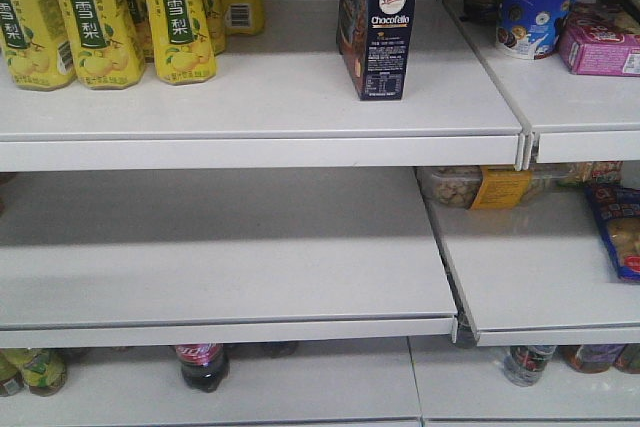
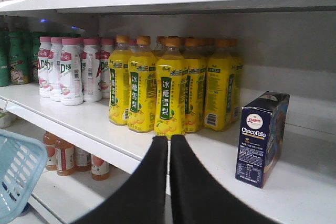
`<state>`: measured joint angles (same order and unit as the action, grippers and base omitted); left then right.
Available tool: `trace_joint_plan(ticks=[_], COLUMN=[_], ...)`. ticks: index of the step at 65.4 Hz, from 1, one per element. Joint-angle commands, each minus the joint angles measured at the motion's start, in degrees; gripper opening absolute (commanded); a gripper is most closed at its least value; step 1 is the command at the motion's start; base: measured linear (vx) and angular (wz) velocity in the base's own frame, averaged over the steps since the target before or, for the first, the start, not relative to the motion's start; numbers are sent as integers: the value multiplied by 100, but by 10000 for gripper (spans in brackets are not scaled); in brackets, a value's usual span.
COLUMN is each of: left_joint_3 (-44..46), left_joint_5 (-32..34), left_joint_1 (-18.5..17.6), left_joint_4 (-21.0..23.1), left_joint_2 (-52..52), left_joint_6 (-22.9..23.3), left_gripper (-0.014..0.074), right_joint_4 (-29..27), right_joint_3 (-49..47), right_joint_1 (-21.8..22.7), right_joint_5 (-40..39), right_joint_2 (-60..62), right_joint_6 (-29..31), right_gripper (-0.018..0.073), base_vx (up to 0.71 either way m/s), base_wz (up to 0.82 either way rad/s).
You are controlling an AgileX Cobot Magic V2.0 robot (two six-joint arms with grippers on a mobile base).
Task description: Left arm holds basket, right arm returns cookies
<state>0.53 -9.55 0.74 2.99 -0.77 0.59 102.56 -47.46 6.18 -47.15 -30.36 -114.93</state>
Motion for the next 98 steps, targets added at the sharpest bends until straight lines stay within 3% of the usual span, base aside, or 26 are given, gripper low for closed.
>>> trace_joint_plan(ticks=[1,14,32,98], left_joint_3=[-86,-81,-81,-74], left_joint_5=[689,458,474,479], left_joint_1=[17,17,17,17], left_joint_4=[-134,-493,-485,-474], left_joint_2=[-68,-68,-68,-63], left_joint_6=[-279,-254,-59,-59], left_gripper=[-6,-6,-6,-6], right_joint_4=[0,0,0,0], right_joint_3=[-133,-133,-133,-133], right_joint_1=[49,49,49,49], right_joint_5=[187,171,165,165], right_joint_2=[-56,-56,-56,-56], right_joint_6=[30,30,30,30], right_gripper=[0,0,0,0], base_vx=[0,0,0,0], base_wz=[0,0,0,0])
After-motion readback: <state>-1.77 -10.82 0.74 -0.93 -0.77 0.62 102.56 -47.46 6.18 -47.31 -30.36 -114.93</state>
